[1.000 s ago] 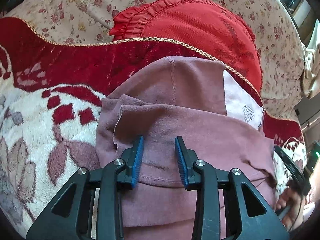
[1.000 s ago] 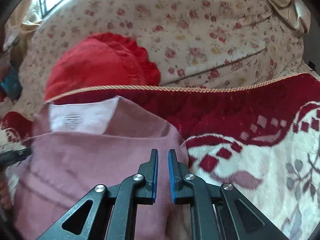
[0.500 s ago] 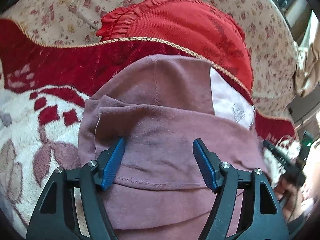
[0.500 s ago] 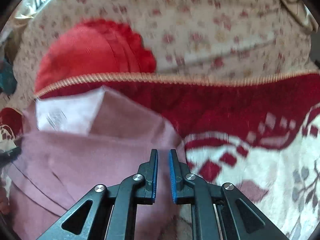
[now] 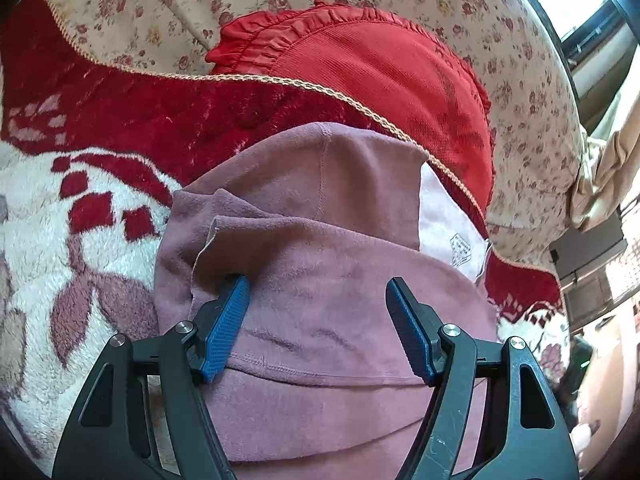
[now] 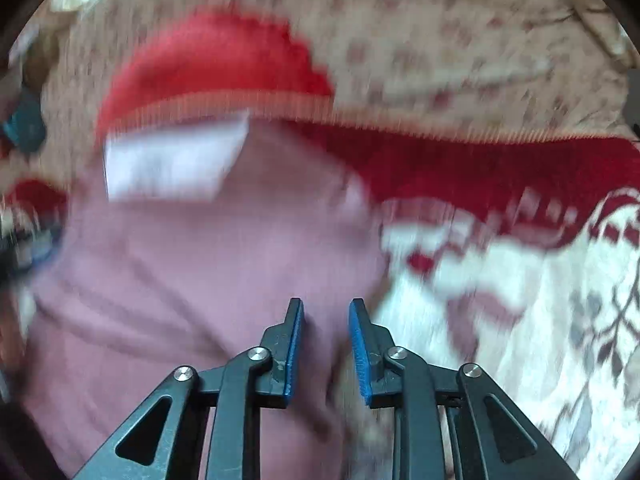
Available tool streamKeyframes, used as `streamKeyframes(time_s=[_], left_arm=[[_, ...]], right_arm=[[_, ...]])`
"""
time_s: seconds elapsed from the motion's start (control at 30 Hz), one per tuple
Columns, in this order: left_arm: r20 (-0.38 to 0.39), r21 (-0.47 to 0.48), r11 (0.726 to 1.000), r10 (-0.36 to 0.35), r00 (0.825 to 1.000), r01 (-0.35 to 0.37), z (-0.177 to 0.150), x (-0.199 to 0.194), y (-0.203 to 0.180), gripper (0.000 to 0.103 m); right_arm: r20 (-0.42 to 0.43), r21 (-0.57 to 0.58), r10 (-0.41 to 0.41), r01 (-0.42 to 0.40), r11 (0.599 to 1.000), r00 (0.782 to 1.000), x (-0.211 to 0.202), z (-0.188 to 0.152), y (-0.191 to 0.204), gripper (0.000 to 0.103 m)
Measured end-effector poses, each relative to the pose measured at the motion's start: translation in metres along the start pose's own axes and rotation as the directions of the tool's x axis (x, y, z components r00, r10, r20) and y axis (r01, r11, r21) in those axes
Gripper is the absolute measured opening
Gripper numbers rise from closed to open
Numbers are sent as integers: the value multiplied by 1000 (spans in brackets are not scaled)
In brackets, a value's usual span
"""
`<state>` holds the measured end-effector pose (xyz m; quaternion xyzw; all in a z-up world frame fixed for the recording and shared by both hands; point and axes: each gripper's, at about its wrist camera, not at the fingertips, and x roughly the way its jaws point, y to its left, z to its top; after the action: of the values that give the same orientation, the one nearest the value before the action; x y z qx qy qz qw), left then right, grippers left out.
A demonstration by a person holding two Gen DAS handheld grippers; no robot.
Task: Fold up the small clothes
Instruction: 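Open the left gripper and release the folded shirt, then grasp the mauve shirt hem with the right gripper while the left gripper grasps the hem too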
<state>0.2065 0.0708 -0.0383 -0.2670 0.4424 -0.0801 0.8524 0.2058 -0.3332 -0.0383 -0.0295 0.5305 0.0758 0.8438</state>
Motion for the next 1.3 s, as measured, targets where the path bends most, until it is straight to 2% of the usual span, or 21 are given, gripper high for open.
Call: streamKeyframes(time_s=[0.07,0.13,0.2,0.27,0.33,0.4,0.43,0.47,0.5,0.57,0.67,0.77,0.8,0.9,1.03,1.13,1.27,1.3], left_arm=[[1,16,1000,13,1000,-13,-1,1,-2,71],[-1,23,1000,14,1000,-14,-1,1,-2,71],[-1,14,1000,7,1000,-7,0,1,-1,71],[-2,3,1000,2,1000,-2,0,1,1,71],[-3,-1,1000,-1,1000,1,1,1,1,71],[-3,-4,1000,-6,1000,6,1,0,2,71],[-3,-6,1000,-11,1000,11,1,0,3,71],[-3,-7,1000,-16,1000,16,1,0,3,71],[-2,-6,1000,-20,1000,20,1,-1,4,71],[1,-3,999,-32,999,32,0,-3,5,71],[13,4,997,-72,997,72,-3,-11,4,71],[13,24,990,-136,991,135,-9,-25,-2,71],[4,34,985,-168,986,168,-12,-32,-6,71],[-6,84,976,-201,980,200,-19,-51,-18,71],[13,219,959,-188,982,181,-37,-84,-34,71],[4,257,950,-186,983,178,-51,-94,-33,71],[1,267,951,-162,987,156,-59,-98,-27,71],[6,257,954,-161,987,154,-58,-99,-25,71]], right_arm=[[59,-37,-9,11,999,998,0,-7,-1,32],[59,-14,-15,16,1000,998,-7,-4,-8,32],[115,20,-29,27,999,993,-24,-2,-11,32],[183,4,20,-21,1000,983,-43,-4,-4,32],[155,-47,52,-46,998,987,-44,-11,10,32],[6,-125,4,-3,992,1000,-15,-21,22,32],[-7,-140,-8,7,990,1000,-12,-27,24,32],[40,-142,-15,20,990,999,-20,-26,23,32],[42,-138,-24,30,990,999,-27,-22,23,32],[106,-97,-22,32,995,994,-49,-24,19,32],[195,-1,63,-64,998,979,-89,-40,10,32],[232,0,88,-90,996,969,-117,-70,16,33],[235,-16,82,-81,997,969,-123,-82,20,33],[228,-75,60,-44,996,972,-137,-133,33,33],[165,-94,68,-53,994,984,-146,-215,37,34],[97,-43,96,-92,995,991,-146,-260,43,34],[9,-23,95,-94,995,995,-124,-286,53,34],[-8,-21,73,-73,997,997,-117,-287,54,34]])
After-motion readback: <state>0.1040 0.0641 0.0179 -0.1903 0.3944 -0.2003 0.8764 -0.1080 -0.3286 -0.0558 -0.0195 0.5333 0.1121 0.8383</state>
